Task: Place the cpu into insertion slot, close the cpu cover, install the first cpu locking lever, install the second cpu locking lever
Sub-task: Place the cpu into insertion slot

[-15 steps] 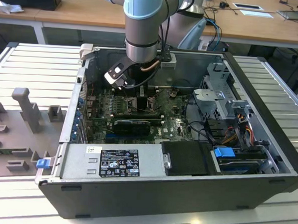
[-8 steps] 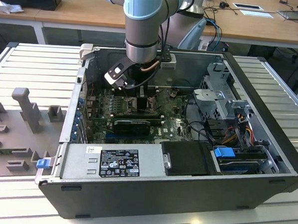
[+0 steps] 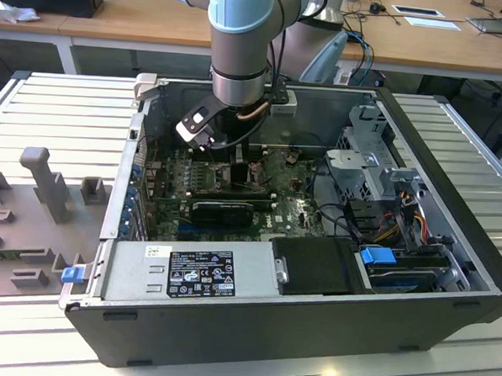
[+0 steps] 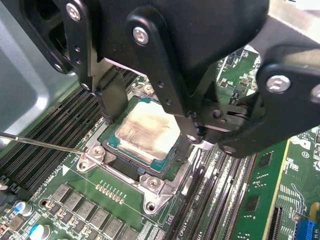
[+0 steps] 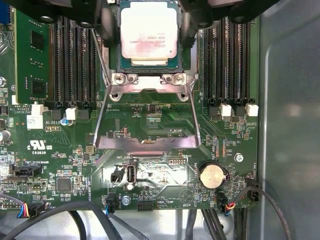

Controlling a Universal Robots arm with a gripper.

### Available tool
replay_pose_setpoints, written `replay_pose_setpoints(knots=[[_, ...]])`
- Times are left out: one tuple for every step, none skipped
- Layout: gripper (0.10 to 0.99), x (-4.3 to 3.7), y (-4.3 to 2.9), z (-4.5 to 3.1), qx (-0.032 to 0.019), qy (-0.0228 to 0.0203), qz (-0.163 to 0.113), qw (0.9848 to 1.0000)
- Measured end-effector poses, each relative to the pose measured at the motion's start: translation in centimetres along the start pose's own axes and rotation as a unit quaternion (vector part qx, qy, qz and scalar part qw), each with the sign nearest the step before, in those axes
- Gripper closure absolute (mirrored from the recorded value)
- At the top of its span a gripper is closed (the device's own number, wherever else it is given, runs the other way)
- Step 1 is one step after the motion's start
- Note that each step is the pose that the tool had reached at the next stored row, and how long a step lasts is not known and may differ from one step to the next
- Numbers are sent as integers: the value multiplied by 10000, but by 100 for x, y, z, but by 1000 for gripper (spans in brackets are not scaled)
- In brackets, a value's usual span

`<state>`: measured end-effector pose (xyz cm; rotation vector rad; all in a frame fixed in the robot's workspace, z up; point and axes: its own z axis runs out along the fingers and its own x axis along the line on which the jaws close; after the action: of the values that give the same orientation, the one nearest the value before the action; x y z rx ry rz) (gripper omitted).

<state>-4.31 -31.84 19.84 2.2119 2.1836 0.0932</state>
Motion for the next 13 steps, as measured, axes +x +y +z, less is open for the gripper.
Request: replay_pose_setpoints(knots=[[420,0,0,0,0,0,0,10000],[420,0,1,-5,0,0,0,10000],[420,0,1,-12,0,0,0,10000],[420,1,2,-26,0,0,0,10000],[420,1,3,-37,0,0,0,10000],[439,1,4,-54,0,0,0,10000],[439,1,5,-71,2,0,0,10000],[502,2,5,-77,4,0,0,10000],[565,2,6,-84,7,0,0,10000],[627,2,6,-95,9,0,1,10000],[745,2,7,-105,11,0,0,10000],[808,3,8,-109,11,1,0,10000],[929,2,8,-111,11,1,0,10000]])
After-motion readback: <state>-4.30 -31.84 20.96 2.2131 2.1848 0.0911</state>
